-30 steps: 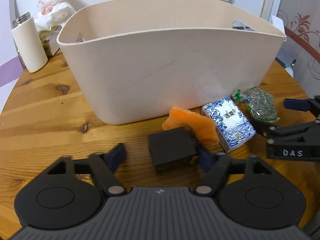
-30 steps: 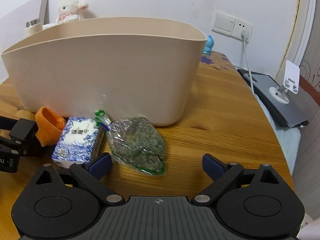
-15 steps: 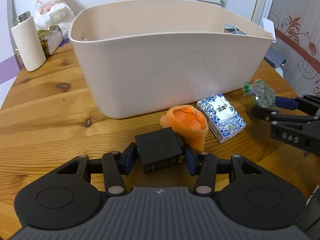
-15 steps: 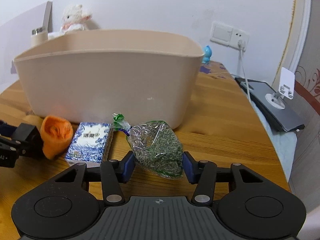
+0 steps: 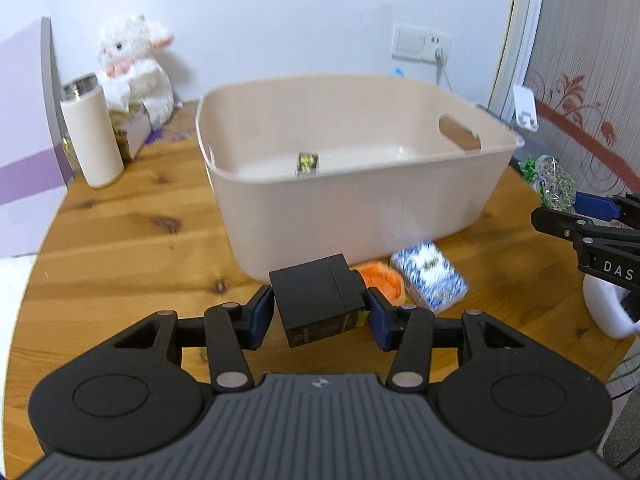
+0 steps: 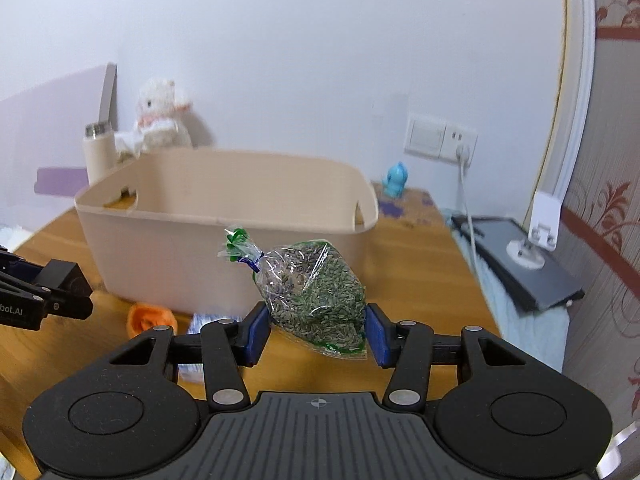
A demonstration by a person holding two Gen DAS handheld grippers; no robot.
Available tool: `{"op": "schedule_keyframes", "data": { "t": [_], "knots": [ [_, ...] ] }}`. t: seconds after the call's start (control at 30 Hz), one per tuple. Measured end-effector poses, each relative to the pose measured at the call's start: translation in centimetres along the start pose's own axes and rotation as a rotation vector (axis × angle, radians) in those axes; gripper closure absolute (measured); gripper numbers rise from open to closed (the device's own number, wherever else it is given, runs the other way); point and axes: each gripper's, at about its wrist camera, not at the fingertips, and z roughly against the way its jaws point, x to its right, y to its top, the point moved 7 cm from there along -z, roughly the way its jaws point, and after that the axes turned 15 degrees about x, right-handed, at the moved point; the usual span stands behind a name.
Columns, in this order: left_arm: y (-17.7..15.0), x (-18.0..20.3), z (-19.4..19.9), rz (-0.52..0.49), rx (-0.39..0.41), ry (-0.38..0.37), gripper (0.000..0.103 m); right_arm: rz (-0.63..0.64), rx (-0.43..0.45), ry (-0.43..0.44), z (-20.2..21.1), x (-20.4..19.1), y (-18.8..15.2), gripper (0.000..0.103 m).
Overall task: Organize objects
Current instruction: 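Grasp the black cube box with the left tool while the right tool grasps the herb bag, then carry both held items over the basket and release them inside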
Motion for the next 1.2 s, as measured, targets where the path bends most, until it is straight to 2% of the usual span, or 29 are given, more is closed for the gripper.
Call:
{"op": "schedule_keyframes", "data": {
  "t": [0.43,0.7,0.9,1.2],
  "knots": [
    [6.8,0.0,1.1,-0.012,0.156,0.000,0.051,0.000,0.143,-0.016,0.4,-1.0,5.9,0.055],
    [9.6,1.4,-0.9,-0.074,0.188,-0.004,0.051,-0.036,0.172,-0.043,-1.9,-0.4,7.7,0.055],
    [10.0,2.3,-3.9,-0.095,0.160,-0.010,0.051,-0.056,0.169,-0.053,-4.4,-0.4,7.9,0.055],
    [8.5,2.4,-9.7,-0.130,0.040,0.041,0.051,-0.037,0.080,-0.032,-8.6,-1.2,6.2,0.055]
  ]
}}
